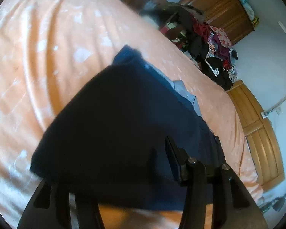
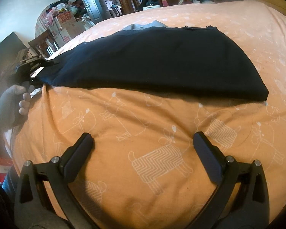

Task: Fold small clothes
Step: 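Grasp the folded jacket with the left tool while the right tool grasps its edge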

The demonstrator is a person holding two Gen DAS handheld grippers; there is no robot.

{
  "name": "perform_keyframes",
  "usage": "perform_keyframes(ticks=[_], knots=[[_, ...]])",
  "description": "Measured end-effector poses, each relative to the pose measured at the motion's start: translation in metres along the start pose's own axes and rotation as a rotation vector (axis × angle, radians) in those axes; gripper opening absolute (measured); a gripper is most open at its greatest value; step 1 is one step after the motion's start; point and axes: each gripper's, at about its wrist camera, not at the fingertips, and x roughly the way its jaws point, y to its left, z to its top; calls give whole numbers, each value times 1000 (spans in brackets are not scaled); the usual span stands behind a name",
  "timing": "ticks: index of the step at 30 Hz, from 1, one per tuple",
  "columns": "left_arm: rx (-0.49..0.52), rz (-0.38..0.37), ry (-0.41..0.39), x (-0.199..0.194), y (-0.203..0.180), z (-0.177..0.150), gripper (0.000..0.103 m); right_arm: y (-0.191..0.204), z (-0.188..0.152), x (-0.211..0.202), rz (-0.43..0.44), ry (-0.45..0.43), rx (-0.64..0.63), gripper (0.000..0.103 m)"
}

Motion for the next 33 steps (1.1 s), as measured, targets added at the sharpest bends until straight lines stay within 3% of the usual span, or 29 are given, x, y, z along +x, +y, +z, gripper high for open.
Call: perform_keyframes(ticks=[3,6,10,14,16,18,20,24,29,33], knots=[[-11,32,48,14,2,4,54,1,-1,-1,-1,-2,0,103],[-14,-13,17,9,10,-3,52,2,-1,-1,-1,-5,0,103],[-65,-63,-29,0,29,-11,41,4,-1,-2,-5,-6,-4,103],[-17,-47,-10,10,10,0,58,6,1,-3,-16,9,-9,103],[-31,-52,-33,11,9,3,58,15,9,-6,-60,48,-41,103],[-58,-49,-50,11,14,3,48,23,19,-15,-57,53,-58,96],[-89,-56,-54,10,21,1,30,35,40,-34,-11,24,-51,96],[-90,-55,-78,8,23,-2,25,69,99,-36,10,-18,-141,97],[-40,-18,-111,6,13,-3,25,131,195,37,74,39,-239,98],[-4,-9,-145,1,5,-2,25,186,245,99,151,123,-285,98]])
